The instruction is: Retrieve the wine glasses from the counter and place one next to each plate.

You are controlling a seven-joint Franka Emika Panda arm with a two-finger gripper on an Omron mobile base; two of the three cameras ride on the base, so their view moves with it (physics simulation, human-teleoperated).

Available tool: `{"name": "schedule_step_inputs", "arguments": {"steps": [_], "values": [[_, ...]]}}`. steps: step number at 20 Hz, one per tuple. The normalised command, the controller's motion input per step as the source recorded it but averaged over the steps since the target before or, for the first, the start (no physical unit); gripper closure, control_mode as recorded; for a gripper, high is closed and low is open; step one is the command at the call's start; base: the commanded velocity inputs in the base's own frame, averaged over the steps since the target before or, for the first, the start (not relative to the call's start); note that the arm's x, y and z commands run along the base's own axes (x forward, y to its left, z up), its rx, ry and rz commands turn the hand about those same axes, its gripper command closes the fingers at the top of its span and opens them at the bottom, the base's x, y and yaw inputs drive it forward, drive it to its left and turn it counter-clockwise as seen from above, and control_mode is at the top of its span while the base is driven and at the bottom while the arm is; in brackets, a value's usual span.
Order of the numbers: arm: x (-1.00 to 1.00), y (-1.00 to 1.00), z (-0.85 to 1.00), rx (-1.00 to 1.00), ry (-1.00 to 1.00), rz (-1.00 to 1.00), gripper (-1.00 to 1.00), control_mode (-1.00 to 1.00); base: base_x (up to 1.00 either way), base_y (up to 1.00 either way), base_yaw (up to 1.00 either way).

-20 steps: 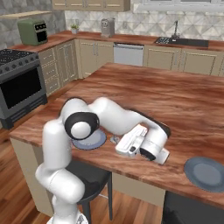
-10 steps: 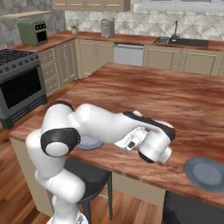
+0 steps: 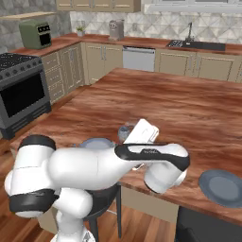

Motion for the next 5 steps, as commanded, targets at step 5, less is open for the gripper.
{"name": "schedule_step_inputs", "arguments": {"steps": [5], "values": [[-0.94, 0.99, 0.05, -0.14, 0.00, -0.20, -1.00, -1.00, 0.00, 0.00, 0.00]]}}
